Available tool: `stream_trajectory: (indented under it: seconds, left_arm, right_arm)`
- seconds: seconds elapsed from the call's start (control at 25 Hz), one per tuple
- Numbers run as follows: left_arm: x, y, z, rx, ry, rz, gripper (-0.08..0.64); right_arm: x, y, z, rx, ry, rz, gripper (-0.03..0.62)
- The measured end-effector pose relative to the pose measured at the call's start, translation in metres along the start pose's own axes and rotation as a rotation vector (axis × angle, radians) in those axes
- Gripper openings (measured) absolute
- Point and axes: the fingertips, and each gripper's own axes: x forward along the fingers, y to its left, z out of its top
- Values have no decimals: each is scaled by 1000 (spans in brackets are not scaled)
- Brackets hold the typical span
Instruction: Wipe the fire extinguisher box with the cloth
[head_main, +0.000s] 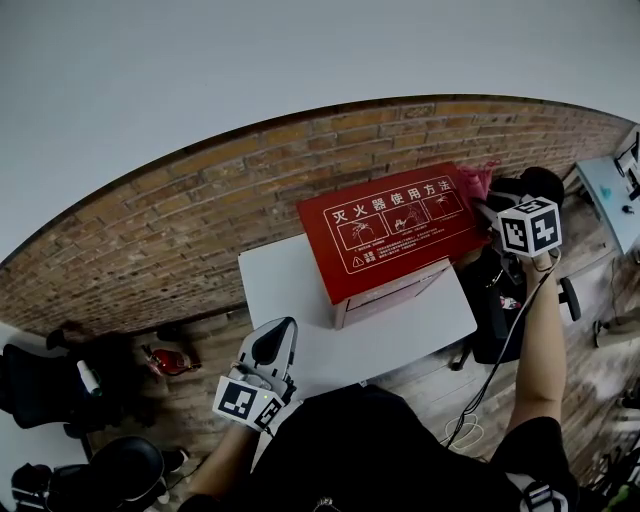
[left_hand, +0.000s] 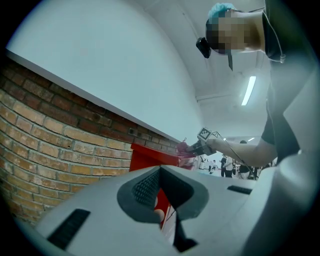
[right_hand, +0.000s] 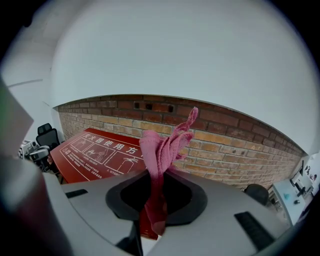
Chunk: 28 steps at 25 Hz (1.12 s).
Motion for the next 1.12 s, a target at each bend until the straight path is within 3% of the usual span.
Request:
stream_trajectory:
  seconds: [1.12]
  left_arm:
    - [-5,-4,-1,2,1,-34,34]
  right_arm:
    - [-23,10,-22,52,-35,-54,74]
